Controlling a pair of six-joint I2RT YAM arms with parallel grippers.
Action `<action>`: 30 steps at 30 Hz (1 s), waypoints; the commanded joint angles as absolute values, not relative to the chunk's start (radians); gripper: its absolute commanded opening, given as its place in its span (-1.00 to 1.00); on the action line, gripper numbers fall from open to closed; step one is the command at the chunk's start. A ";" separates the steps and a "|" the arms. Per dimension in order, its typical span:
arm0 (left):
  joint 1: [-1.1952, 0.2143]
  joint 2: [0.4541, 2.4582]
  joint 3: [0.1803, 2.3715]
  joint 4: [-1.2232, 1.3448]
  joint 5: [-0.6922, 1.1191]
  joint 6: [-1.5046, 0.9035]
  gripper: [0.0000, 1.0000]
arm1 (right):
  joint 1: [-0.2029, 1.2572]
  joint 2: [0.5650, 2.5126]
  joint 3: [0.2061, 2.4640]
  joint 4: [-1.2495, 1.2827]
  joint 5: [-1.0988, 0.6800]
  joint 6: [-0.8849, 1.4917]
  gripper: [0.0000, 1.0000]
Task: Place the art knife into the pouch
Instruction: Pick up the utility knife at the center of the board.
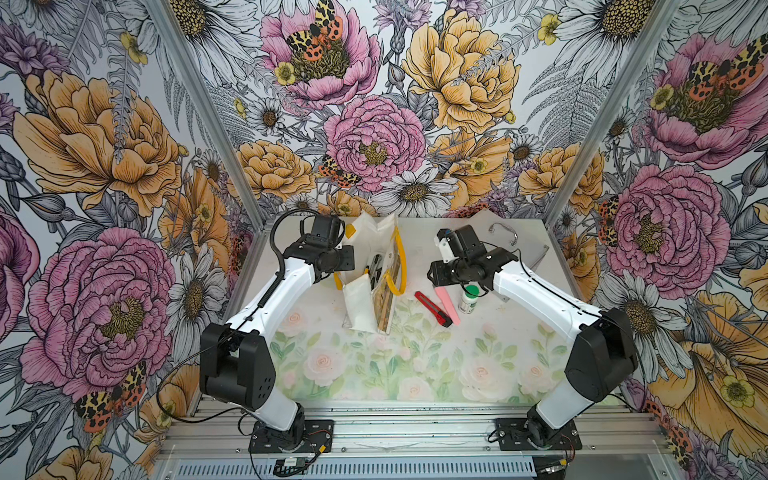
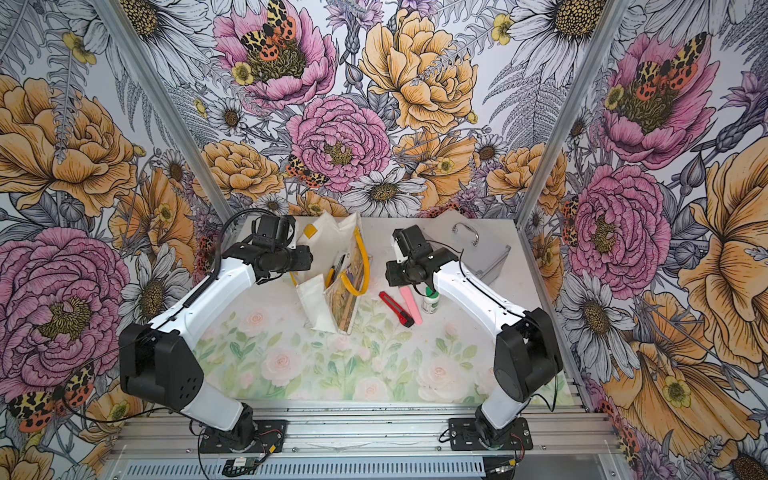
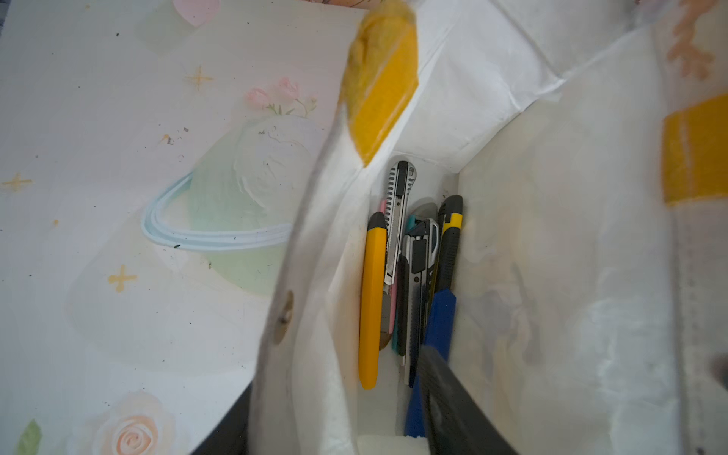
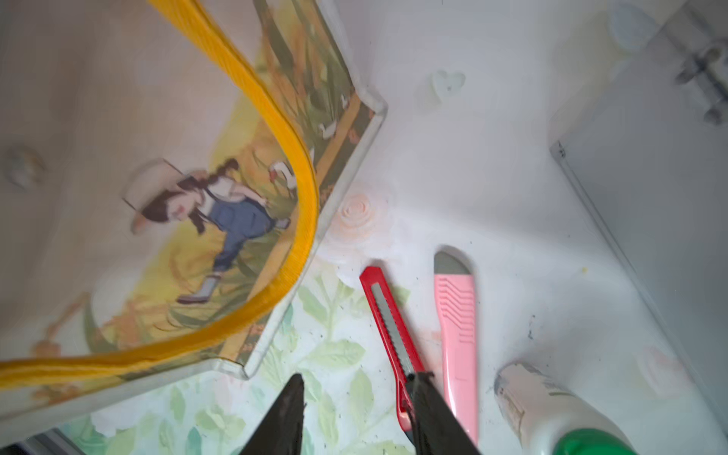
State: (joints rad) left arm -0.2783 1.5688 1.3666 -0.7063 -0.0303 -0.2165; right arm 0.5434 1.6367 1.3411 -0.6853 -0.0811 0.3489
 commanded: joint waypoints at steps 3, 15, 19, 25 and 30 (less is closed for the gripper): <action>-0.282 1.585 1.400 -0.701 0.017 -0.185 -0.52 | 0.583 1.606 1.209 -0.633 0.039 0.299 -0.20; -0.325 1.586 1.394 -0.703 0.020 -0.180 -0.66 | 0.587 1.637 1.011 -0.359 0.055 0.271 -0.07; -0.330 1.577 1.385 -0.703 0.009 -0.189 -0.65 | 0.587 1.692 1.037 -0.357 0.055 0.239 -0.13; -0.330 1.554 1.369 -0.704 0.000 -0.198 -0.64 | 0.585 1.749 1.067 -0.356 0.039 0.214 -0.18; -0.329 1.549 1.360 -0.704 -0.001 -0.201 -0.63 | 0.577 1.786 1.088 -0.358 0.013 0.201 -0.11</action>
State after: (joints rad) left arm -0.3233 1.5761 1.3750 -0.7067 -0.0051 -0.1848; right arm 0.5873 1.7634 1.0492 -0.3817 0.0280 0.2222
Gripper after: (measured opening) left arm 0.186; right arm 0.441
